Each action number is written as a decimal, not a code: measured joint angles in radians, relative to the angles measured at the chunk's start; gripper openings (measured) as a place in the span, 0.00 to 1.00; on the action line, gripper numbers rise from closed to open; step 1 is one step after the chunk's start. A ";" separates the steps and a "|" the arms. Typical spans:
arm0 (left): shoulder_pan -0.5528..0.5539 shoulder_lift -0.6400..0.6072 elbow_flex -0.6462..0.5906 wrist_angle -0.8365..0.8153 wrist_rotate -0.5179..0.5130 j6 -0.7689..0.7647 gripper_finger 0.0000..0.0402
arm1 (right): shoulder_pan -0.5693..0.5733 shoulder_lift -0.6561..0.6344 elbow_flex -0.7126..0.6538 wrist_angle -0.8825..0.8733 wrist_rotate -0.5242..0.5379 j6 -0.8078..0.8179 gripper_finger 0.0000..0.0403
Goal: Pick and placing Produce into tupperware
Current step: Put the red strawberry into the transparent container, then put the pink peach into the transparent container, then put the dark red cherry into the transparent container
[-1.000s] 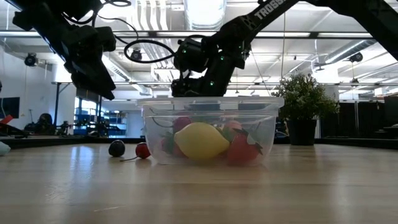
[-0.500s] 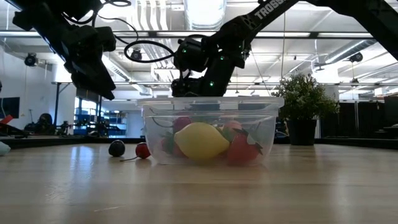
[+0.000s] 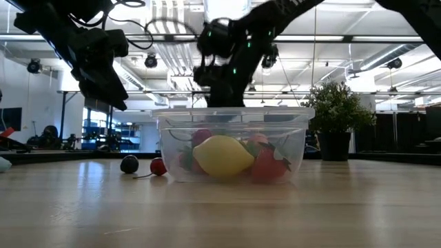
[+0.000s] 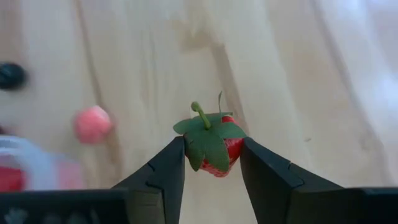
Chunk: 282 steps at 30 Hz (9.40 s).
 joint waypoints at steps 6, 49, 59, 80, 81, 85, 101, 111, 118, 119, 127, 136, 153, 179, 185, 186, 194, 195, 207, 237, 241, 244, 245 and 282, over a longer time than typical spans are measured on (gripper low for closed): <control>0.000 0.000 0.000 0.003 0.000 0.000 0.68 | 0.031 -0.097 0.047 -0.106 -0.005 -0.005 0.34; -0.001 0.367 0.045 0.193 0.157 0.261 0.68 | 0.349 -0.187 0.142 -0.433 0.107 0.705 0.65; -0.001 0.340 0.045 0.200 0.158 0.296 0.68 | 0.387 -0.229 0.197 -0.330 0.085 0.642 0.67; 0.000 0.423 0.027 0.377 0.163 0.399 0.68 | 0.348 -0.863 -0.660 0.473 0.088 0.626 0.67; 0.000 0.439 0.027 0.384 0.164 0.399 0.68 | 0.342 -0.889 -0.682 0.472 0.095 0.622 0.67; 0.000 0.504 0.032 0.456 0.164 0.401 0.68 | 0.324 -0.989 -0.766 0.524 0.096 0.609 0.66; 0.000 0.621 0.057 0.554 0.166 0.393 0.68 | 0.300 -1.187 -1.084 0.810 0.101 0.590 0.66; 0.000 0.663 0.060 0.607 0.177 0.392 0.68 | 0.242 -1.280 -1.247 1.085 0.104 0.509 0.67; 0.000 0.664 0.059 0.626 0.182 0.392 0.68 | 0.235 -1.369 -1.328 1.096 0.096 0.511 0.66; 0.000 0.664 0.059 0.626 0.182 0.392 0.68 | 0.235 -1.383 -1.341 1.093 0.096 0.511 0.66; 0.000 0.669 0.059 0.630 0.185 0.392 0.68 | 0.235 -1.510 -1.440 1.092 0.096 0.511 0.67; 0.000 0.669 0.061 0.631 0.185 0.392 0.68 | 0.235 -1.589 -1.434 0.845 0.091 0.542 0.66; 0.000 0.669 0.061 0.627 0.184 0.393 0.68 | 0.115 -1.809 -1.390 0.564 -0.035 0.404 0.66; 0.000 0.669 0.057 0.625 0.212 0.389 0.68 | 0.113 -2.067 -1.574 0.575 0.002 0.455 0.66; 0.000 0.681 0.054 0.624 0.213 0.389 0.68 | 0.113 -2.064 -1.573 0.574 0.025 0.414 0.67; 0.000 0.688 0.054 0.625 0.214 0.389 0.68 | 0.113 -2.063 -1.573 0.574 0.029 0.411 0.67; 0.000 0.760 0.076 0.627 0.232 0.315 0.68 | 0.113 -2.058 -1.573 0.574 0.037 0.410 0.65; 0.000 0.762 0.081 0.626 0.230 0.312 0.68 | 0.113 -2.057 -1.573 0.575 0.037 0.409 0.66; 0.000 0.774 0.121 0.634 0.177 0.393 0.68 | 0.113 -2.057 -1.573 0.574 0.037 0.410 0.67; 0.000 0.746 0.113 0.550 0.161 0.401 0.24 | 0.113 -2.051 -1.572 0.574 0.037 0.410 0.67; 0.000 0.678 0.110 0.507 0.152 0.401 0.24 | 0.113 -2.050 -1.572 0.574 0.037 0.410 0.68; -0.001 0.598 0.110 0.490 0.150 0.399 0.24 | 0.113 -2.051 -1.572 0.574 0.037 0.410 0.67; -0.002 0.570 0.110 0.493 0.149 0.398 0.24 | 0.113 -2.051 -1.572 0.574 0.038 0.410 0.67; -0.146 0.672 0.489 0.208 0.246 0.286 0.66 | 0.113 -2.051 -1.572 0.574 0.037 0.410 0.67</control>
